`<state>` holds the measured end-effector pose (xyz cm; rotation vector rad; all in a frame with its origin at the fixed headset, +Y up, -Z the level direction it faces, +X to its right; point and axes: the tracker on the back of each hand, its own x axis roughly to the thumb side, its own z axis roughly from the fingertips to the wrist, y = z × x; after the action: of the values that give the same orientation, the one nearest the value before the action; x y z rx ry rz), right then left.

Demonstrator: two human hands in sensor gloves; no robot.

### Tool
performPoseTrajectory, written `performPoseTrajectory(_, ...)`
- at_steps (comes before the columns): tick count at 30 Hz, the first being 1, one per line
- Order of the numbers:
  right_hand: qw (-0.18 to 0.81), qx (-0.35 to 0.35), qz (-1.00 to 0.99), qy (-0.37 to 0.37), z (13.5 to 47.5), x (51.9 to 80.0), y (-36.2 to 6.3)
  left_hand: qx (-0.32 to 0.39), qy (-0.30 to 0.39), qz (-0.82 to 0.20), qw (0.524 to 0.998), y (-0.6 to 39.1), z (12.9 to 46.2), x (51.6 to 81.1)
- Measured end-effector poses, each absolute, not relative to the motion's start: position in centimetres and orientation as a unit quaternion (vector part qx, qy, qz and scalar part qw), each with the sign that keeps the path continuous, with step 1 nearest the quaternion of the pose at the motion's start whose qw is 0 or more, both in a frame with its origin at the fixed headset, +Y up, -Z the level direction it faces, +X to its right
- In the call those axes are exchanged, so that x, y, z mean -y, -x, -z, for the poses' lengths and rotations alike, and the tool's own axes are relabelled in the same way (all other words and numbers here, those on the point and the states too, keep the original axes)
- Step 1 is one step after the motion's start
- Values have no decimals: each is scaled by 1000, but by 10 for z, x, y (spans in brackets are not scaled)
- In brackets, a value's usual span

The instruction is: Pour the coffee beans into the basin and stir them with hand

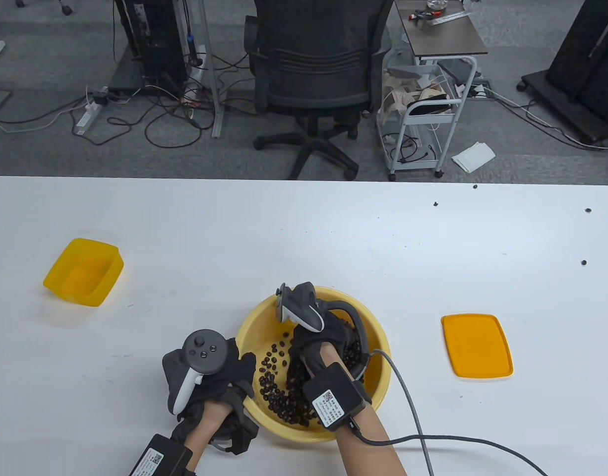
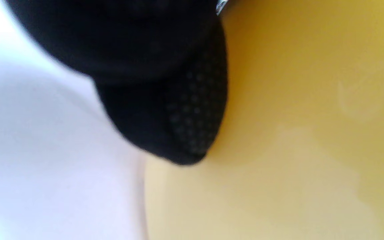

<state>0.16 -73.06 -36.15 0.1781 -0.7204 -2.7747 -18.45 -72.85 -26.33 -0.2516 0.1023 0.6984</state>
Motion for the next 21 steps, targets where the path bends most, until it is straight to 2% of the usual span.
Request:
performPoseTrajectory(6, 135, 320, 935, -69, 354, 732, -17, -52, 123, -341, 930, 184, 263, 728)
performPoseTrajectory(14, 152, 401, 903, -31, 330, 736, -16, -60, 118, -340, 931, 184, 263, 728)
performPoseTrajectory(21, 96, 496, 862, 42, 303, 742, -2, -63, 116, -341, 931, 184, 263, 729)
